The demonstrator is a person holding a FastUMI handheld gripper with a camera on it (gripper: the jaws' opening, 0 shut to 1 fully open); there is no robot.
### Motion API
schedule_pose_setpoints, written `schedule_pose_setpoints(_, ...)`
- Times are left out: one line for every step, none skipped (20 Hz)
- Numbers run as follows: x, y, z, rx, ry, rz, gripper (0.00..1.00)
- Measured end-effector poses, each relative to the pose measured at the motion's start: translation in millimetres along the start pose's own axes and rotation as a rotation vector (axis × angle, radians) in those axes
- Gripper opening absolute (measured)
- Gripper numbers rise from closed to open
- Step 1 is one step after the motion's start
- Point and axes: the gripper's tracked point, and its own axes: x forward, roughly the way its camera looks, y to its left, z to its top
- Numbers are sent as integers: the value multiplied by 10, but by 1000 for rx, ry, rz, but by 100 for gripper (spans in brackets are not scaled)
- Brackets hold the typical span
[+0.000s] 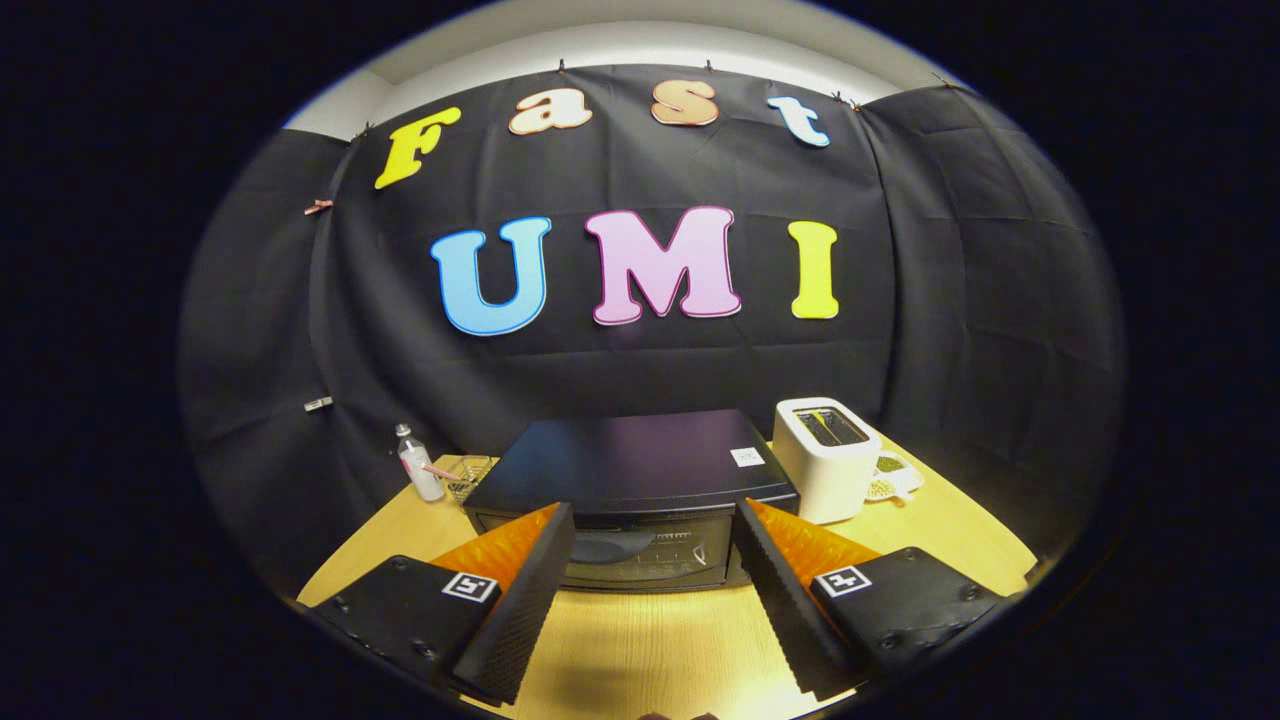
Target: Open the toaster oven, put the food inside, and close the toaster oven door.
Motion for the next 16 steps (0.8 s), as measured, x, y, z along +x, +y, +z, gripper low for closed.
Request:
schedule_pose_setpoints(104, 25, -27, -1, 9, -10, 99)
schedule_pose_setpoints(206, 63, -49, 3, 14, -16, 99)
schedule_pose_setpoints(301, 106, -84, 5, 20, -23, 99)
schedule_pose_setpoints(393, 153, -129, 2, 29, -26, 99)
schedule_pose_setpoints(471, 194, -200, -8, 42, -29, 99)
schedule_pose_setpoints(546, 237, -262, -19, 52, -31, 99)
schedule_pose_setpoints(621, 271, -321, -30, 63, -33, 99)
schedule_pose_setpoints(686, 311, -375, -38, 73, -33, 99)
schedule_pose_setpoints(742, 338, -439, -47, 81, -35, 99)
schedule_pose_setpoints(789, 354, -493, -54, 91, -41, 99)
schedule_pose_setpoints(819, 357, -570, -53, 110, -45, 99)
schedule_pose_setpoints(843, 350, -663, -39, 137, -54, 99)
schedule_pose_setpoints(838, 335, -719, -25, 143, -62, 99)
schedule_pose_setpoints(865, 353, -645, -27, 115, -65, 100)
schedule_pose_setpoints(845, 368, -684, -35, 143, -63, 98)
schedule_pose_setpoints(846, 375, -636, -41, 119, -62, 99)
